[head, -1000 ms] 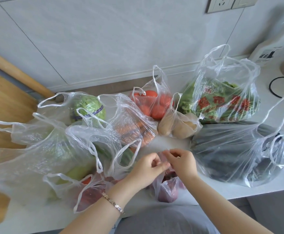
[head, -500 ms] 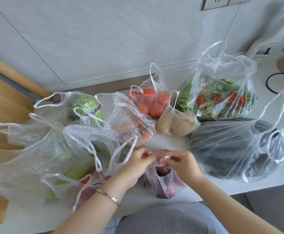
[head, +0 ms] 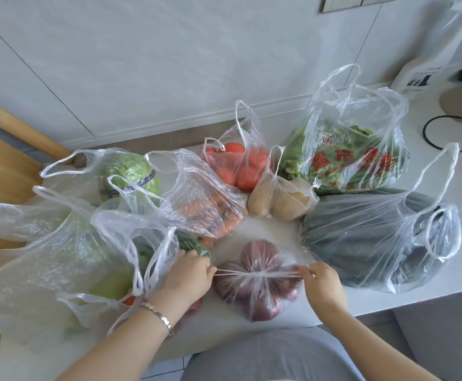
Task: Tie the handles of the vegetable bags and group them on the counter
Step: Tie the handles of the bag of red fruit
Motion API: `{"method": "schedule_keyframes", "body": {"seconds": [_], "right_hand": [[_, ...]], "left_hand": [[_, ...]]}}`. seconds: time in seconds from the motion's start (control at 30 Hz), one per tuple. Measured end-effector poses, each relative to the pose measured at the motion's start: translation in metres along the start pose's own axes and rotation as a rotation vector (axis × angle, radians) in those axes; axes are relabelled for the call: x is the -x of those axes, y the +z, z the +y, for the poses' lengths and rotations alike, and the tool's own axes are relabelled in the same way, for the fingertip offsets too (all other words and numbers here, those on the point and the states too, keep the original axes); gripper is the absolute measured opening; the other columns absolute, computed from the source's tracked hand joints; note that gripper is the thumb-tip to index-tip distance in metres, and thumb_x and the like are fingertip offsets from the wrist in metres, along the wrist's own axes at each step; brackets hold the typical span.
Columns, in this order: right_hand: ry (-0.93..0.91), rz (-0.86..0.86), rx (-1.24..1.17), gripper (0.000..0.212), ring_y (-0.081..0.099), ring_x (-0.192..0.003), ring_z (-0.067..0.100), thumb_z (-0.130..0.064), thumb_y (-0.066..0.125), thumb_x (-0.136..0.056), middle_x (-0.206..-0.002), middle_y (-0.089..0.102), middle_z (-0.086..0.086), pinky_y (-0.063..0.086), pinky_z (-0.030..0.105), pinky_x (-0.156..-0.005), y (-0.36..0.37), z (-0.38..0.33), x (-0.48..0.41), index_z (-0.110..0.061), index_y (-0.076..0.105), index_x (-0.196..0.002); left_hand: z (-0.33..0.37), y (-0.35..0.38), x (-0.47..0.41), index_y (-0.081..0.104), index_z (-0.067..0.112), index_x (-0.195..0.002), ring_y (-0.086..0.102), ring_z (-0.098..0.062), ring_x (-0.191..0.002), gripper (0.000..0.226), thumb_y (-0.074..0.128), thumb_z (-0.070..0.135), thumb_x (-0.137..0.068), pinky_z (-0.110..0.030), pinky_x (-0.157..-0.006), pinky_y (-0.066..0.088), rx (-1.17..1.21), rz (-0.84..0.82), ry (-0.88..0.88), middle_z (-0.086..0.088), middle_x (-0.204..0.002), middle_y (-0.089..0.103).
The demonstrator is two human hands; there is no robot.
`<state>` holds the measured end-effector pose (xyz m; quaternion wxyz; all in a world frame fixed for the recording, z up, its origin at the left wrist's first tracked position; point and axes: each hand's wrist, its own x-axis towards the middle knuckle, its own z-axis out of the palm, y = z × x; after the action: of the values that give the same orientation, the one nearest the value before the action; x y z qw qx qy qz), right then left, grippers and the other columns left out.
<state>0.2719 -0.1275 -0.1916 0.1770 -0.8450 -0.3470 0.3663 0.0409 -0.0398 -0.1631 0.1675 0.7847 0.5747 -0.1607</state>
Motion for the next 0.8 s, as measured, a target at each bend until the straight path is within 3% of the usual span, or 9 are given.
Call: {"method": "schedule_keyframes", "body": {"seconds": [0.07, 0.13, 0.23, 0.33, 0.37, 0.5, 0.63, 0.7, 0.8], "right_hand": [[0.050, 0.007, -0.042, 0.044, 0.044, -0.067, 0.023, -0.025, 0.047, -0.093, -0.071, 0.046, 0.004, 0.030, 0.031, -0.054, -0.001, -0.003, -0.001, -0.016, 0.039, -0.050], [0.074, 0.016, -0.167, 0.045, 0.035, -0.056, 0.020, -0.021, 0.049, -0.091, -0.059, 0.041, 0.007, 0.024, 0.031, -0.050, -0.007, -0.013, -0.002, 0.001, 0.044, -0.053], [-0.011, -0.056, -0.400, 0.035, 0.044, -0.056, 0.019, -0.018, 0.053, -0.090, -0.058, 0.054, 0.009, 0.035, 0.030, -0.058, -0.019, -0.038, 0.005, 0.010, 0.060, -0.070], [-0.167, -0.177, -0.495, 0.030, 0.055, -0.050, 0.014, -0.012, 0.056, -0.088, -0.055, 0.061, 0.003, 0.048, 0.028, -0.060, -0.021, -0.064, 0.015, -0.001, 0.065, -0.062], [-0.202, -0.190, -0.509, 0.029, 0.056, -0.049, 0.012, -0.011, 0.057, -0.087, -0.053, 0.061, 0.002, 0.050, 0.026, -0.059, -0.021, -0.071, 0.016, -0.005, 0.064, -0.060], [-0.301, -0.219, -0.561, 0.026, 0.058, -0.048, 0.006, -0.011, 0.063, -0.084, -0.048, 0.063, -0.004, 0.051, 0.018, -0.058, -0.022, -0.084, 0.009, -0.014, 0.067, -0.059], [-0.279, -0.251, -0.656, 0.017, 0.061, -0.055, 0.014, -0.007, 0.067, -0.080, -0.057, 0.068, 0.000, 0.054, 0.022, -0.061, -0.018, -0.080, 0.003, -0.012, 0.070, -0.064], [-0.210, -0.252, -0.790, 0.010, 0.066, -0.063, 0.017, -0.001, 0.067, -0.078, -0.070, 0.071, 0.003, 0.055, 0.022, -0.066, -0.013, -0.073, 0.002, -0.009, 0.068, -0.084], [-0.231, -0.226, -0.494, 0.023, 0.066, -0.075, 0.020, -0.002, 0.066, -0.080, -0.085, 0.071, 0.006, 0.046, 0.008, -0.066, -0.003, -0.056, 0.000, -0.011, 0.067, -0.102]], "left_hand": [[0.005, 0.000, 0.001, 0.061, 0.013, -0.100, 0.047, -0.029, -0.107, 0.032, 0.040, 0.036, -0.094, -0.033, -0.091, 0.037, -0.064, 0.015, 0.012, -0.009, -0.110, 0.060], [0.008, -0.006, -0.002, 0.061, 0.012, -0.084, 0.054, -0.028, -0.095, 0.026, 0.045, 0.031, -0.092, -0.034, -0.083, 0.041, 0.118, -0.037, -0.082, -0.010, -0.095, 0.063], [0.014, -0.022, -0.006, 0.054, 0.010, -0.059, 0.060, -0.025, -0.084, 0.029, 0.052, 0.016, -0.087, -0.037, -0.085, 0.044, 1.146, -0.243, -0.337, -0.011, -0.080, 0.063], [0.028, -0.033, -0.004, 0.057, 0.008, -0.062, 0.064, -0.022, -0.083, 0.027, 0.048, 0.012, -0.087, -0.034, -0.089, 0.045, 1.906, -0.359, -0.231, -0.013, -0.083, 0.067], [0.034, -0.034, -0.003, 0.063, 0.008, -0.071, 0.063, -0.021, -0.081, 0.020, 0.051, 0.012, -0.086, -0.034, -0.088, 0.045, 1.899, -0.341, -0.157, -0.012, -0.085, 0.067], [0.054, -0.018, -0.004, 0.069, 0.023, -0.101, 0.062, -0.006, -0.090, 0.021, 0.066, 0.015, -0.082, -0.021, -0.087, 0.045, 1.227, -0.260, 0.102, 0.007, -0.096, 0.069], [0.069, -0.021, -0.008, 0.072, 0.014, -0.090, 0.059, 0.009, -0.062, 0.010, 0.065, 0.012, -0.083, -0.006, -0.062, 0.044, 1.259, -0.210, 0.109, 0.017, -0.065, 0.068], [0.070, -0.023, -0.012, 0.073, 0.009, -0.086, 0.056, 0.006, -0.049, 0.009, 0.064, 0.012, -0.083, -0.007, -0.051, 0.042, 1.247, -0.140, 0.054, 0.015, -0.052, 0.065], [0.070, -0.024, -0.011, 0.073, 0.004, -0.089, 0.047, 0.005, -0.039, 0.013, 0.064, 0.011, -0.083, -0.007, -0.046, 0.037, 1.160, -0.038, 0.019, 0.015, -0.043, 0.058]]}}
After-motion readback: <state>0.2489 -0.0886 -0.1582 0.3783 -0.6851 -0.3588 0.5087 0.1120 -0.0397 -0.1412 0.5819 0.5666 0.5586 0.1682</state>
